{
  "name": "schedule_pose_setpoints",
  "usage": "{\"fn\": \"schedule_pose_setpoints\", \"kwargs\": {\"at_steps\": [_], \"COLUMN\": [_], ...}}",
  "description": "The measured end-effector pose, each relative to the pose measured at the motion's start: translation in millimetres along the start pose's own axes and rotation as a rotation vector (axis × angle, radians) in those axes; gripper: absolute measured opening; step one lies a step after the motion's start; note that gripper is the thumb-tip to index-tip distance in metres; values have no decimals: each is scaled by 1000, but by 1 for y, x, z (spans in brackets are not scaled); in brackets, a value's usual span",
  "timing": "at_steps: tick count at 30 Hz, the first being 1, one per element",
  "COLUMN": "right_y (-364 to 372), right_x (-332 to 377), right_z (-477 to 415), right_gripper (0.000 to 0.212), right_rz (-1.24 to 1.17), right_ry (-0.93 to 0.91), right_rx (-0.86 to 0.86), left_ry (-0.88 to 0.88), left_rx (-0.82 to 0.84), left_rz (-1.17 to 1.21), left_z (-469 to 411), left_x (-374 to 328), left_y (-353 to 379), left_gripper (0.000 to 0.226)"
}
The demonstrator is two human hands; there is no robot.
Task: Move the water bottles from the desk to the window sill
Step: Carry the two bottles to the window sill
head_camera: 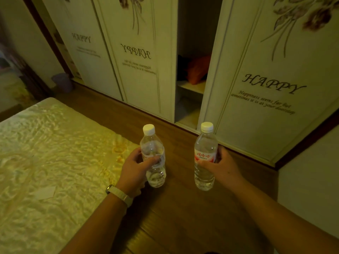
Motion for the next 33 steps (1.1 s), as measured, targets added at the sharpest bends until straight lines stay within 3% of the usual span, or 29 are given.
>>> {"fn": "schedule_pose_setpoints", "kwargs": {"at_steps": [10,15,21,33], "right_y": [-14,-33,-55,-26], "right_x": [0,9,33,79], "right_z": [-148,-249,-345,-472], "right_gripper": [68,67,69,59], "right_rz": [-63,-57,-17,-4], "right_ry": [64,67,51,15], "right_rx": [-12,42,106,194], "left_ry": [-41,-85,-72,-80], "left_rx": [-22,-51,-101,-210], "left_rz": [-62,-100,-83,-67], "left_z": [-140,-220,-296,-407], "left_x": [3,-3,-32,-35], "left_y": [34,72,108,86], "left_gripper": [38,56,50,53]}}
Point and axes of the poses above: each hand's wrist, its own z-axis away from the middle knuckle, its own y-axis out of the palm, x = y × z, the point moved 5 cm from there along -z, towards the middle knuckle, and after that the axes turned 4 degrees about -z, right-handed, at the moved point
